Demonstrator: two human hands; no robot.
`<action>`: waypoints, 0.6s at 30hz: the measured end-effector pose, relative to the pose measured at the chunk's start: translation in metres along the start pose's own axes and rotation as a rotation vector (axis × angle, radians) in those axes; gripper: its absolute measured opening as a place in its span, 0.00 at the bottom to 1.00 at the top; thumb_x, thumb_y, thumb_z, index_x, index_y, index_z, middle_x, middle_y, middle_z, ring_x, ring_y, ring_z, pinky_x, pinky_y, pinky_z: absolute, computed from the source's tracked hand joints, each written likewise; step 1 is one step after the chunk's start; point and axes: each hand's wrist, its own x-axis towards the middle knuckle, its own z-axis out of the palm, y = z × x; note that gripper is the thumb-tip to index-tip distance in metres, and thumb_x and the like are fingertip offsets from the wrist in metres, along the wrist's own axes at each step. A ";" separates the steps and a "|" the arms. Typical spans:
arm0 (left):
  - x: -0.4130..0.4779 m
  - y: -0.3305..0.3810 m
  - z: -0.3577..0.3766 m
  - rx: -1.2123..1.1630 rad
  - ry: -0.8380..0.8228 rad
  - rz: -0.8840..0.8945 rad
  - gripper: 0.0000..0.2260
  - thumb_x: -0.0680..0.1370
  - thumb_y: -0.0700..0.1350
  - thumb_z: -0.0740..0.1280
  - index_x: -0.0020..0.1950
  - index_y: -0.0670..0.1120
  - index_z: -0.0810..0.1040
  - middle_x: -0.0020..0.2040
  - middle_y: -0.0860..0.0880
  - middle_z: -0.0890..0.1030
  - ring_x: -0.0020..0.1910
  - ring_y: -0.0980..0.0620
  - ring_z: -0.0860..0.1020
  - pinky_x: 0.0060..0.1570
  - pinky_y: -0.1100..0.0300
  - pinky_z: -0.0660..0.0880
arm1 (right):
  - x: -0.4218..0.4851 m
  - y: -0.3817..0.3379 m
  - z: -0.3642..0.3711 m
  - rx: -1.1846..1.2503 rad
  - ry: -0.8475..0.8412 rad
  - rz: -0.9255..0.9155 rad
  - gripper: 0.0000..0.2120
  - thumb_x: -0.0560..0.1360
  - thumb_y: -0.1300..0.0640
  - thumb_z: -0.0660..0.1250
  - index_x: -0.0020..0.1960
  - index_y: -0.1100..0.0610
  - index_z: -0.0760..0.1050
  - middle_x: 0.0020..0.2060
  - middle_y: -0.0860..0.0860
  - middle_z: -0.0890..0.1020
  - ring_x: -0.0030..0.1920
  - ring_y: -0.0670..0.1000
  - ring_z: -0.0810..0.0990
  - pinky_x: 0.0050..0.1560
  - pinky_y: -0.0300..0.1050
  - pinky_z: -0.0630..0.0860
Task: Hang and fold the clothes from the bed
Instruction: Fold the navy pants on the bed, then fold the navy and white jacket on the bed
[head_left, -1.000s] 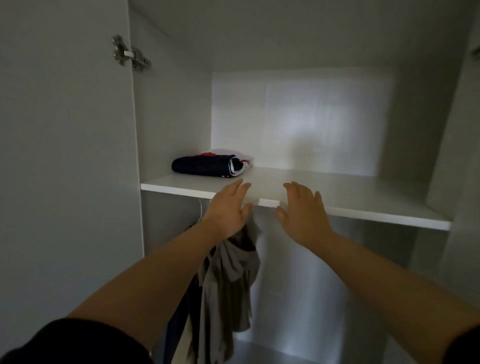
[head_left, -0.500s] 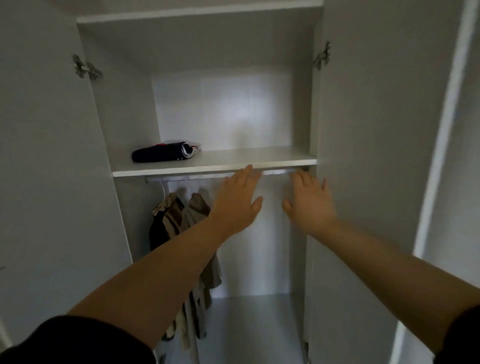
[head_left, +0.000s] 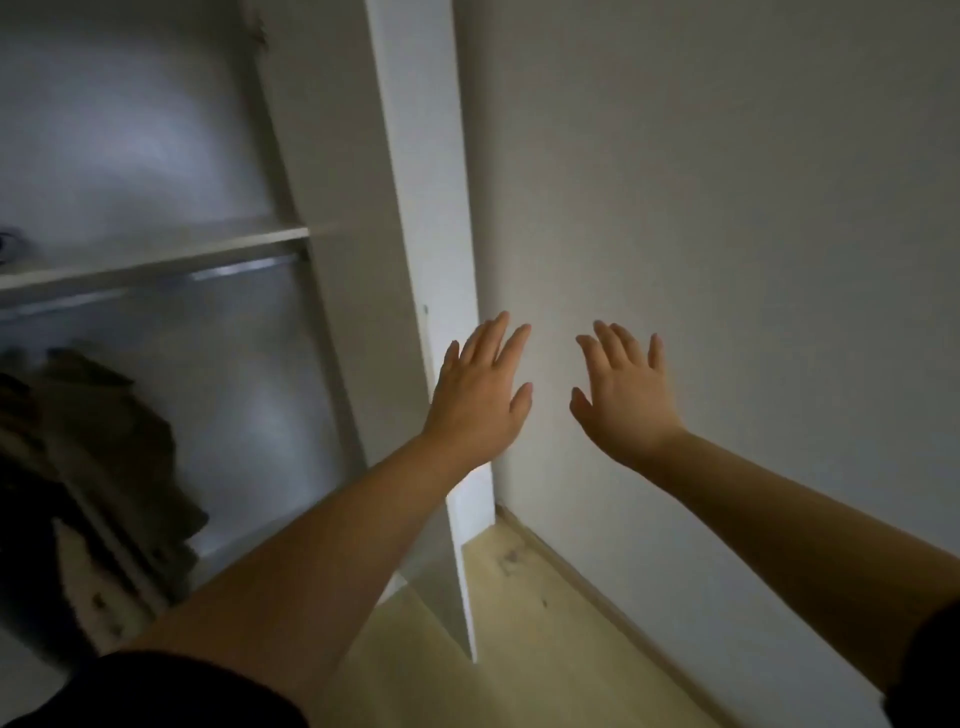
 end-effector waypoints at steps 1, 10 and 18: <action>0.004 0.027 0.011 -0.013 -0.013 0.044 0.27 0.81 0.53 0.55 0.78 0.50 0.52 0.78 0.48 0.52 0.77 0.47 0.51 0.74 0.46 0.50 | -0.017 0.027 -0.004 -0.026 -0.003 0.037 0.29 0.80 0.43 0.53 0.76 0.55 0.53 0.77 0.56 0.55 0.77 0.58 0.51 0.74 0.61 0.44; 0.056 0.297 0.125 -0.163 -0.082 0.372 0.27 0.80 0.50 0.57 0.78 0.48 0.52 0.78 0.45 0.52 0.77 0.46 0.50 0.73 0.46 0.49 | -0.170 0.289 -0.034 -0.209 -0.053 0.324 0.29 0.79 0.46 0.55 0.76 0.57 0.55 0.77 0.57 0.55 0.77 0.58 0.50 0.74 0.60 0.44; 0.070 0.539 0.231 -0.230 -0.116 0.592 0.29 0.80 0.51 0.58 0.78 0.48 0.52 0.79 0.45 0.50 0.77 0.45 0.46 0.72 0.45 0.43 | -0.296 0.491 -0.053 -0.353 -0.139 0.424 0.30 0.77 0.50 0.62 0.74 0.61 0.61 0.76 0.61 0.57 0.76 0.60 0.52 0.73 0.62 0.45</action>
